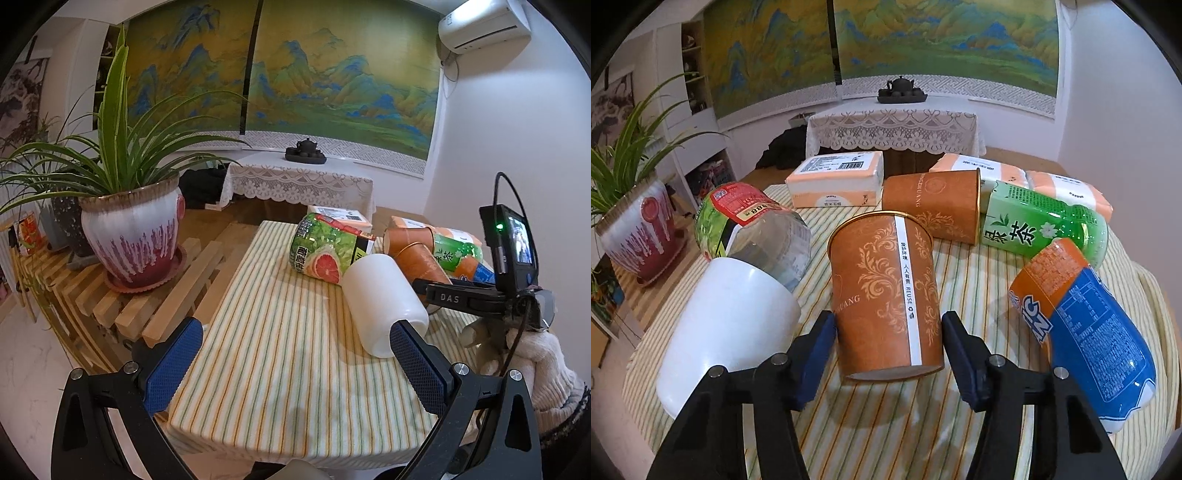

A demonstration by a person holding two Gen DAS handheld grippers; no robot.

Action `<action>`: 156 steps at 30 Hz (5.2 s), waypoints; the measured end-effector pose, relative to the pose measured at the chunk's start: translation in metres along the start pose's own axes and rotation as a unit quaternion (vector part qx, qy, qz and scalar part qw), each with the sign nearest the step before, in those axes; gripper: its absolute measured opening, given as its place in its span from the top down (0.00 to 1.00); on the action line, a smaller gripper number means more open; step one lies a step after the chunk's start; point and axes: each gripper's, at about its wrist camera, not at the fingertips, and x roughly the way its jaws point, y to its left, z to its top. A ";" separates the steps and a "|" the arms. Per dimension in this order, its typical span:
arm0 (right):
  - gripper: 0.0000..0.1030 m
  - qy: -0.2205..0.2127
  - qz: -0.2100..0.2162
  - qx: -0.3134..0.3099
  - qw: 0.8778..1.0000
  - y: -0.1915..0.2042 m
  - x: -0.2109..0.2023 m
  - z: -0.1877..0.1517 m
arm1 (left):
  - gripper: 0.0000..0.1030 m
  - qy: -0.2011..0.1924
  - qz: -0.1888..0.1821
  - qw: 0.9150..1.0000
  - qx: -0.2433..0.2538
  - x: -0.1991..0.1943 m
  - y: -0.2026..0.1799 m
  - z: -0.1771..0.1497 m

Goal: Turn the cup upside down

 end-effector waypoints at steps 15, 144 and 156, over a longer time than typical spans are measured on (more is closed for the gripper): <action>0.47 -0.036 -0.007 0.049 0.998 -0.004 -0.087 -0.072 | 0.00 -0.007 -0.019 1.000 0.019 -0.020 -0.023 -0.009; 0.26 -0.124 -0.068 0.192 0.971 -0.109 -0.204 -0.186 | 0.51 -0.007 -0.103 0.992 0.071 0.038 -0.180 -0.013; 0.26 -0.122 -0.069 0.180 0.974 -0.100 -0.198 -0.178 | 0.50 -0.002 -0.117 0.991 0.066 0.041 -0.176 -0.012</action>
